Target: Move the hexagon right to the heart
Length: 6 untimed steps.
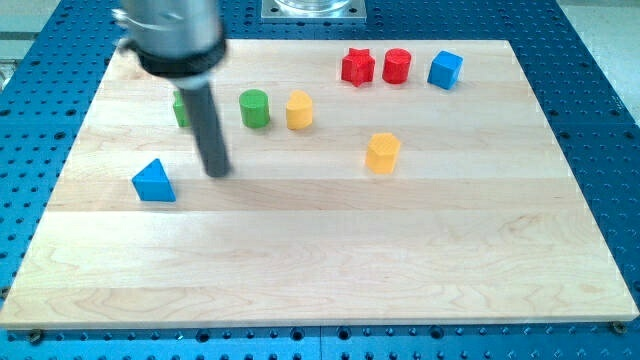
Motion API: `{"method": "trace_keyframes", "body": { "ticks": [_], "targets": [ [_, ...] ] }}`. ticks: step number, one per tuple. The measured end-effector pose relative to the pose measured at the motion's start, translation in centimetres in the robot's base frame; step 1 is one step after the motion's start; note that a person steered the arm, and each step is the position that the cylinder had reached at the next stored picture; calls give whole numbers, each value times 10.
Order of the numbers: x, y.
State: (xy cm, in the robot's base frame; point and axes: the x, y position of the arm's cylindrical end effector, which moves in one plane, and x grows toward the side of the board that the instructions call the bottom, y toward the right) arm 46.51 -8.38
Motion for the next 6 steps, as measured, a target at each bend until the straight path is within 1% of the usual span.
{"method": "trace_keyframes", "body": {
  "ticks": [1, 2, 3, 4, 5, 6],
  "targets": [
    [47, 85],
    [38, 167],
    [4, 199],
    [-44, 140],
    [-53, 110],
    [-67, 110]
  ]
}}
